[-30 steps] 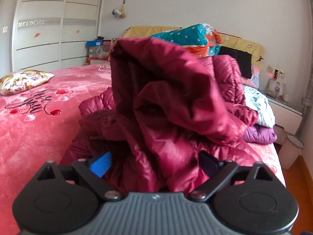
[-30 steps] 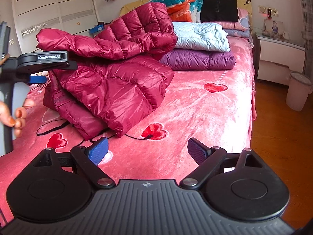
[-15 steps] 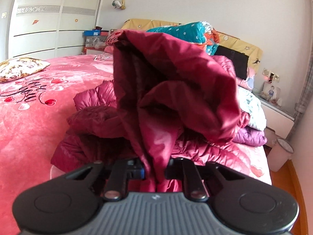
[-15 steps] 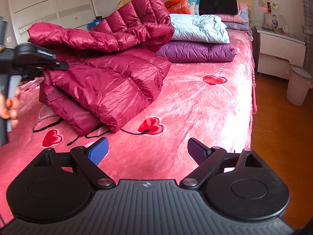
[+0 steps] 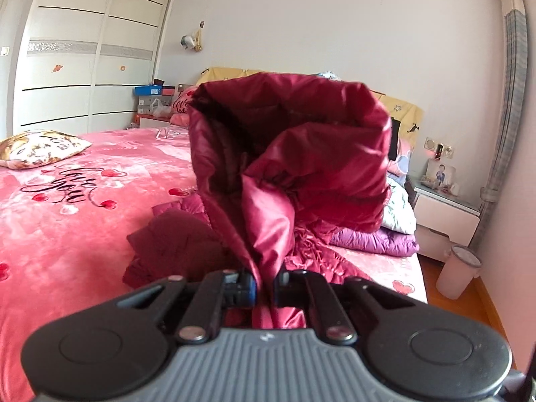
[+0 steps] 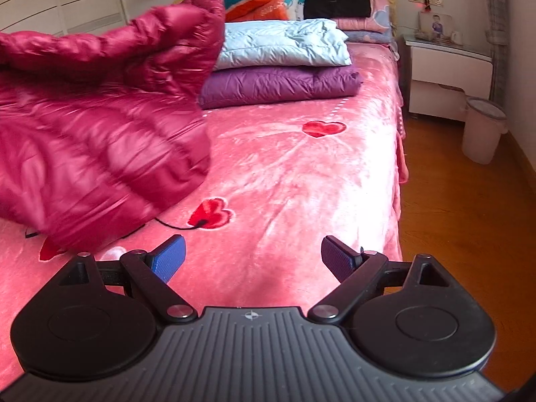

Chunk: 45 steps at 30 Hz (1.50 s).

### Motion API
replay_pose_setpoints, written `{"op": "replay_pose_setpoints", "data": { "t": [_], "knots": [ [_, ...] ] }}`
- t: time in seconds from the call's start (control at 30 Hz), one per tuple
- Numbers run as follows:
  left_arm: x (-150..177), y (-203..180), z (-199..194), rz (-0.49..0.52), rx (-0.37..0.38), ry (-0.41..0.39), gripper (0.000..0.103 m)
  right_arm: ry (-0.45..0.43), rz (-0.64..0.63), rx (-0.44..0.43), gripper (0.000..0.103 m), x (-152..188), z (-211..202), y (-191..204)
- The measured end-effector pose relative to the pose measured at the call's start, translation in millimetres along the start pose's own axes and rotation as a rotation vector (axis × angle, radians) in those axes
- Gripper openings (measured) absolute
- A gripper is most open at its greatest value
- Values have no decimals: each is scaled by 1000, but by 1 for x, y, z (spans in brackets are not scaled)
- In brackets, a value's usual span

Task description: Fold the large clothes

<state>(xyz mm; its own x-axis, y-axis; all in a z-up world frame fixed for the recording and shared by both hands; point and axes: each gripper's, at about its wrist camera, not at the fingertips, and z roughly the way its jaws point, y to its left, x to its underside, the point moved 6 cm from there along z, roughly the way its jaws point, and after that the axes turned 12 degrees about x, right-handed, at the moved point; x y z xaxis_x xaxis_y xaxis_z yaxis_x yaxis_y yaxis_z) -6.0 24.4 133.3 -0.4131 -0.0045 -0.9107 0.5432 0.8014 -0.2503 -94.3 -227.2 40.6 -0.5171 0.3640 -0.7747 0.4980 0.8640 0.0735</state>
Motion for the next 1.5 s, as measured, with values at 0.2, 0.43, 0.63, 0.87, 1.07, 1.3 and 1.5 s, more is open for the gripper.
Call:
{"op": "replay_pose_setpoints", "data": {
  "t": [0.2, 0.43, 0.63, 0.87, 1.07, 1.3, 1.5],
  "knots": [
    [16, -12, -42, 10, 33, 11, 6, -10, 8, 19, 103, 5, -7, -7],
    [49, -43, -62, 79, 128, 82, 6, -4, 100, -27, 103, 2, -27, -25],
    [70, -71, -52, 117, 251, 160, 8, -17, 237, -48, 103, -10, -59, -59],
    [82, -98, -33, 140, 446, 253, 28, -118, 331, -76, 103, -42, -114, -87],
    [73, -78, -46, 86, 440, 221, 54, -237, 227, -75, 103, -75, -168, -76],
    [51, -37, -66, 65, 284, 143, 76, -293, 9, -140, 103, -84, -205, -24],
    [48, 12, -62, 53, 121, 127, 80, -263, -191, -204, 103, -65, -194, 36]
  ]
}}
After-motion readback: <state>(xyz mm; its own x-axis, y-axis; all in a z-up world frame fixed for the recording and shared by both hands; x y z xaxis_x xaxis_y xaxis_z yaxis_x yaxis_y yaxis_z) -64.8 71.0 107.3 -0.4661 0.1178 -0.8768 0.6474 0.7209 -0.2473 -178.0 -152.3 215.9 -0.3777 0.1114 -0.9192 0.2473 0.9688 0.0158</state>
